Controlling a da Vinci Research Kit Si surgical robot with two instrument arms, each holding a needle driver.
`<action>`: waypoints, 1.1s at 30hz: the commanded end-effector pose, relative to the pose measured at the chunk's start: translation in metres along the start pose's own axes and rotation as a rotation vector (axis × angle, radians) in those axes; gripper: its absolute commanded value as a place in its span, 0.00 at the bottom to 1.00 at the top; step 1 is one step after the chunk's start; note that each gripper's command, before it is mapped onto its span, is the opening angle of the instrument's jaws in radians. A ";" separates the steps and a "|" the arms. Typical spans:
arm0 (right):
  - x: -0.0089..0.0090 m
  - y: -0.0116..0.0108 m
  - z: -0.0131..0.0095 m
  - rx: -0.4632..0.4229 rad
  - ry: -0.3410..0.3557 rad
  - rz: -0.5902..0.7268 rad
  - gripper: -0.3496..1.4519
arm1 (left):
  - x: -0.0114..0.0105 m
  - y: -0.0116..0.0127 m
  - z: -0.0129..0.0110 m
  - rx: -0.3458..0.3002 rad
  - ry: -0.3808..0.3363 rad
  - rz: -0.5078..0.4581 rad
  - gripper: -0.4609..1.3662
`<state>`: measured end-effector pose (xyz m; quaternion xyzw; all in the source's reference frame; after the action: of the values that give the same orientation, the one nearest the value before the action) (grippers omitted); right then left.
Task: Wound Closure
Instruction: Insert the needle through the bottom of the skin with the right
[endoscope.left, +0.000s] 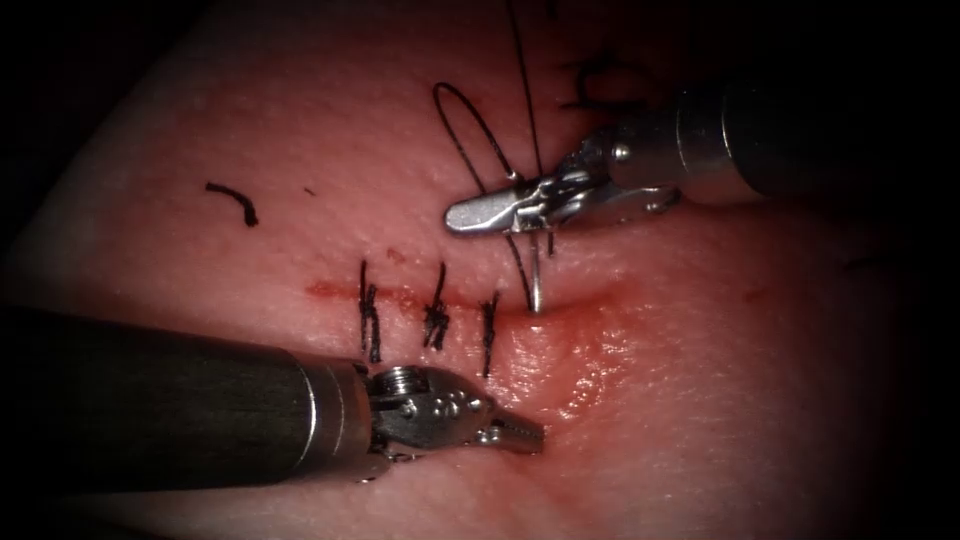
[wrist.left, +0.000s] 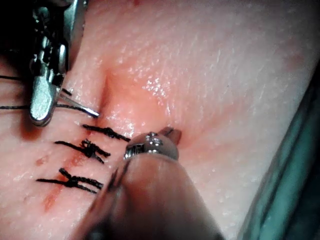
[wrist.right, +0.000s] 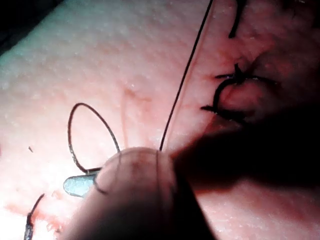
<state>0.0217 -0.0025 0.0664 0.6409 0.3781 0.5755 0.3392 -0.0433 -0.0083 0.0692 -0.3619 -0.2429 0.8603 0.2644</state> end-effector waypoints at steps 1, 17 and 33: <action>0.0001 -0.0002 -0.0002 -0.014 0.004 -0.020 0.00 | 0.0000 0.0000 0.0000 -0.005 0.000 0.000 0.06; -0.0031 -0.0010 -0.0040 -0.005 0.013 -0.445 0.77 | 0.0004 0.0000 0.0001 -0.004 0.004 -0.003 0.06; -0.0019 -0.0017 -0.0093 -0.108 -0.037 -0.995 0.80 | 0.0005 -0.0001 0.0002 -0.003 0.004 0.002 0.06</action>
<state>0.0117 -0.0032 0.0652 0.3702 0.5974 0.3506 0.6190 -0.0437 -0.0079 0.0692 -0.3639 -0.2418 0.8599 0.2640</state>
